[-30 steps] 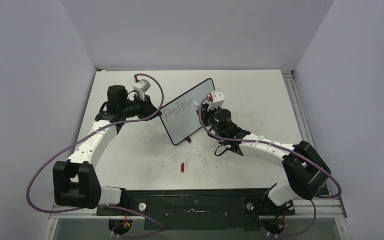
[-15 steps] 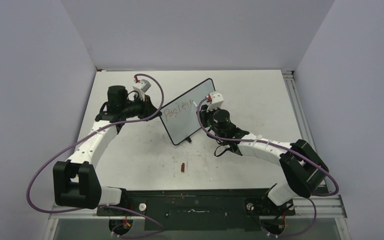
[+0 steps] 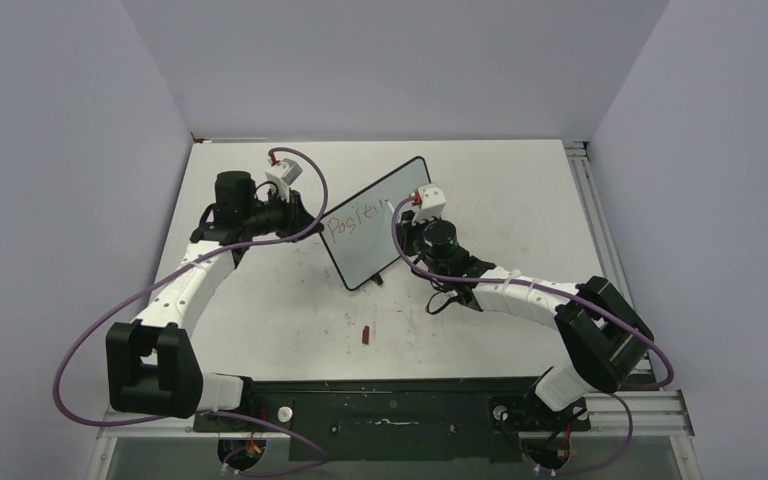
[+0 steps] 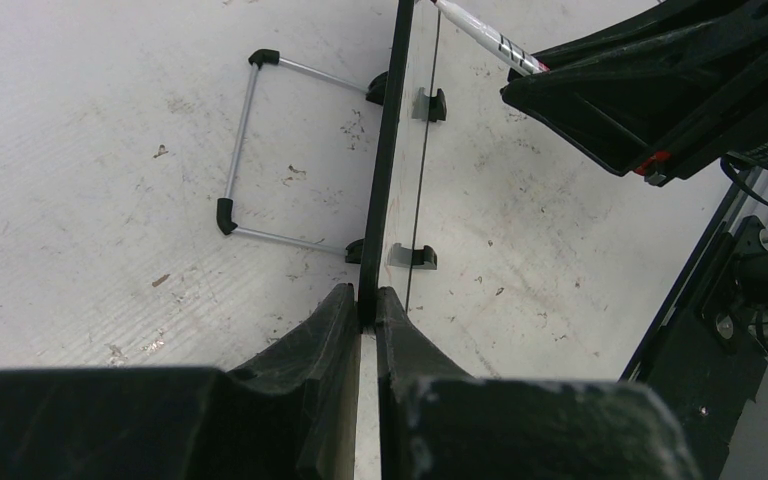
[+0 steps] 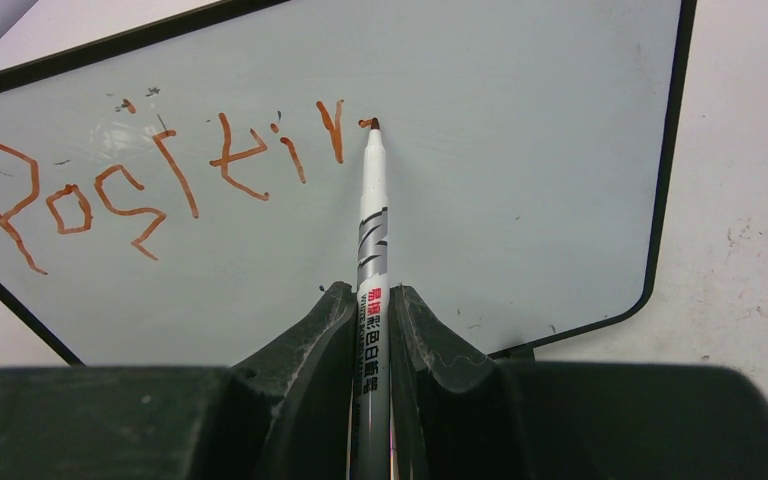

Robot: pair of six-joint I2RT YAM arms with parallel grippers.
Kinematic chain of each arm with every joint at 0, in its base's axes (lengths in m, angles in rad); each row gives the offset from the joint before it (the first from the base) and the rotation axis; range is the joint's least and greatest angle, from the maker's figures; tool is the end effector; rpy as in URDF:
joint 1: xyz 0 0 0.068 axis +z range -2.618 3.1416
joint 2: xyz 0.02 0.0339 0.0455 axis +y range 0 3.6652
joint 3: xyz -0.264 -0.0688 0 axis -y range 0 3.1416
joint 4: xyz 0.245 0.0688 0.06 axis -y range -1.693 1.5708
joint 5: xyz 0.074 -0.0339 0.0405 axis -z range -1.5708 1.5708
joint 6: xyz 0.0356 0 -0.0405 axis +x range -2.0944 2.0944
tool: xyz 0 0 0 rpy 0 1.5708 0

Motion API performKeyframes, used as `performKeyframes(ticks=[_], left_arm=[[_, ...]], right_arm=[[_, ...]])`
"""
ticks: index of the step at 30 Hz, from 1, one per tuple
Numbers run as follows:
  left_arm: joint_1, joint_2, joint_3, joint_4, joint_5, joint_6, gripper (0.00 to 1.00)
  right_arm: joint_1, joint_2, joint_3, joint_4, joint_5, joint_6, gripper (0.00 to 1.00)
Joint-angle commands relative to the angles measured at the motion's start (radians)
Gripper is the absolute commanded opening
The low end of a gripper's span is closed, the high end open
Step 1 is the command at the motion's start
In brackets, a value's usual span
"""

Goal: Write a sentence on the whiteboard

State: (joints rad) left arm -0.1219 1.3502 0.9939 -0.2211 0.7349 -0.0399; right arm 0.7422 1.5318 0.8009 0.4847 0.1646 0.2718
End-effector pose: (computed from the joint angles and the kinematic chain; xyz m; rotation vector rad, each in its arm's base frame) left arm 0.2918 -0.0598 0.2871 0.5135 2.0393 -0.8800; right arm 0.2530 0.2242 0.2318 -0.3149 1.8237 0.5661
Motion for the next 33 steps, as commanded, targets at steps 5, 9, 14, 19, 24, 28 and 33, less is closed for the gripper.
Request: performKeyframes(ticks=[5, 9, 14, 19, 24, 28, 33], left_arm=[[0.004, -0.014, 0.035, 0.033, 0.009, 0.018, 0.00], [0.004, -0.014, 0.035, 0.033, 0.010, 0.017, 0.00], [0.004, -0.014, 0.034, 0.032, 0.009, 0.018, 0.00], [0.004, -0.017, 0.033, 0.033, 0.010, 0.017, 0.00], [0.004, -0.019, 0.032, 0.034, 0.009, 0.018, 0.00], [0.004, -0.020, 0.032, 0.034, 0.009, 0.017, 0.00], [0.004, -0.018, 0.033, 0.034, 0.010, 0.017, 0.00]], right_arm=[[0.001, 0.008, 0.044, 0.031, 0.076, 0.016, 0.05], [-0.001, 0.008, 0.042, 0.033, 0.068, 0.012, 0.05], [0.004, -0.033, 0.015, 0.055, 0.055, 0.005, 0.05], [0.011, -0.057, 0.013, 0.058, 0.056, -0.005, 0.05], [0.016, -0.046, 0.029, 0.058, 0.049, -0.015, 0.05], [0.019, -0.032, 0.041, 0.062, 0.047, -0.021, 0.05], [0.022, -0.028, 0.045, 0.072, 0.046, -0.023, 0.05]])
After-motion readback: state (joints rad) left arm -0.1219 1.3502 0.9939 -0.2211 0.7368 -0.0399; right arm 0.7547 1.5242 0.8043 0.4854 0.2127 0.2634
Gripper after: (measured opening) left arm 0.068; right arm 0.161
